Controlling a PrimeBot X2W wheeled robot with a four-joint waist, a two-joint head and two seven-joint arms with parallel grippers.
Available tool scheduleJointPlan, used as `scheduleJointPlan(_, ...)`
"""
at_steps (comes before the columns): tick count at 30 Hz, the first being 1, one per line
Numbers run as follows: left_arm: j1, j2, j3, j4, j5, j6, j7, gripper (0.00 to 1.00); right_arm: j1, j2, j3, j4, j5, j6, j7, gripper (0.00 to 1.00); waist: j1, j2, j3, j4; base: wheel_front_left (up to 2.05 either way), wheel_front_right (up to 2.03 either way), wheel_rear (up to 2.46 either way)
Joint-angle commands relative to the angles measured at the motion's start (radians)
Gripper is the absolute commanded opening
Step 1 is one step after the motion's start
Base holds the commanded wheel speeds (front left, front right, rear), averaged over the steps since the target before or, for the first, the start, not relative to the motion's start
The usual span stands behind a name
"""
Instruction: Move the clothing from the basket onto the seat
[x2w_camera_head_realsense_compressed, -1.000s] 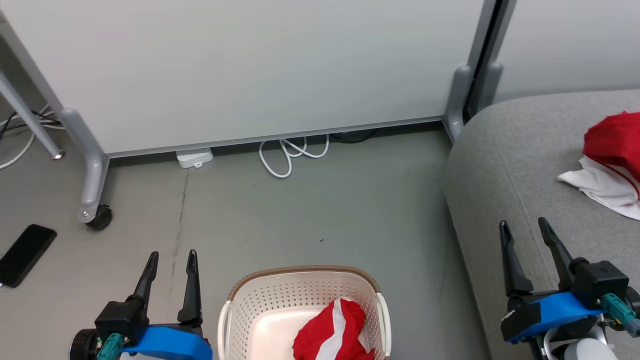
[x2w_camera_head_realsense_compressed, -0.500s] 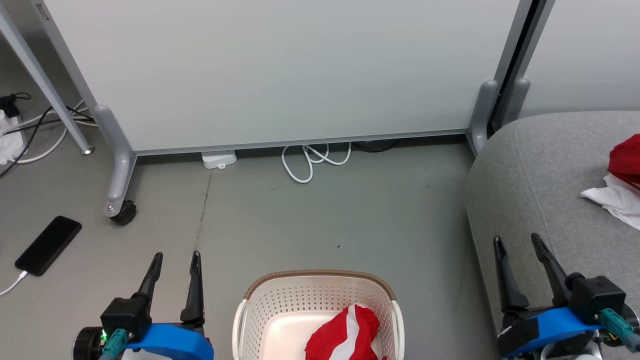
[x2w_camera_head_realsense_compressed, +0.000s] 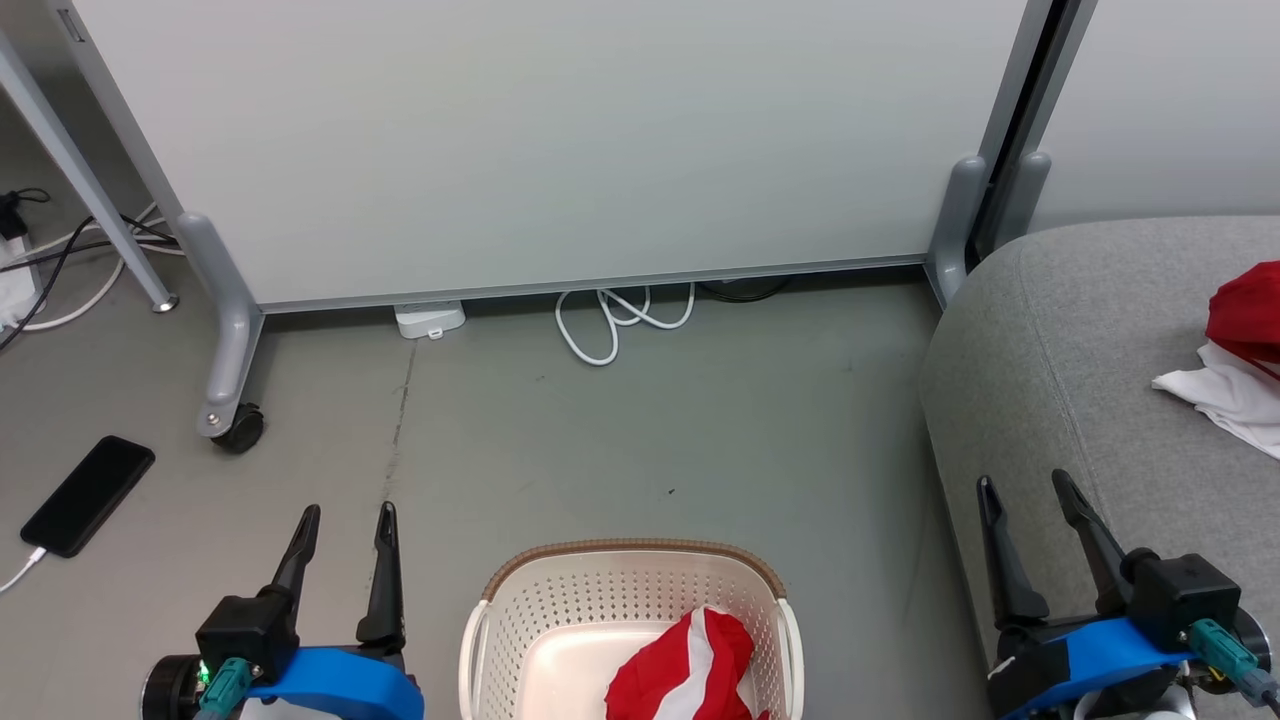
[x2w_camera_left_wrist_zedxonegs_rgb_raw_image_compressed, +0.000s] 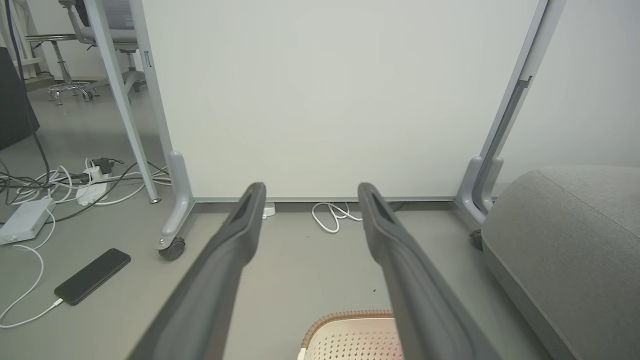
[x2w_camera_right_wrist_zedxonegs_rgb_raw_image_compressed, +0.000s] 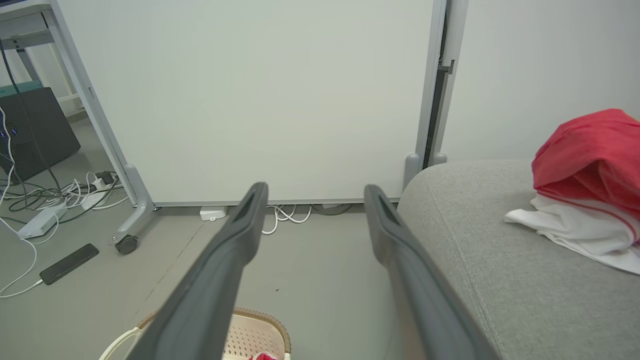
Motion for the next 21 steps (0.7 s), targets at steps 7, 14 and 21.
scheduleJointPlan(7, -0.004, -0.005, 0.010, 0.000, 0.007, -0.006, -0.003, 1.00, 0.000, -0.001, 0.008, 0.000, 0.011, 0.000, 0.001, 1.00, 0.0000, 0.0000, 0.005, -0.007, 0.00, 0.00, 0.00)
scheduleJointPlan(14, -0.014, -0.006, 0.014, -0.005, 0.013, -0.007, -0.003, 1.00, -0.013, -0.001, 0.024, -0.004, 0.013, 0.000, -0.001, 1.00, 0.0000, 0.0000, 0.031, -0.027, 0.00, 0.00, 0.00)
scheduleJointPlan(21, -0.038, -0.007, 0.012, 0.012, 0.011, -0.007, -0.003, 1.00, -0.048, -0.001, 0.052, -0.019, 0.012, 0.000, -0.005, 1.00, 0.0000, 0.0000, 0.104, -0.079, 0.00, 0.00, 0.00)
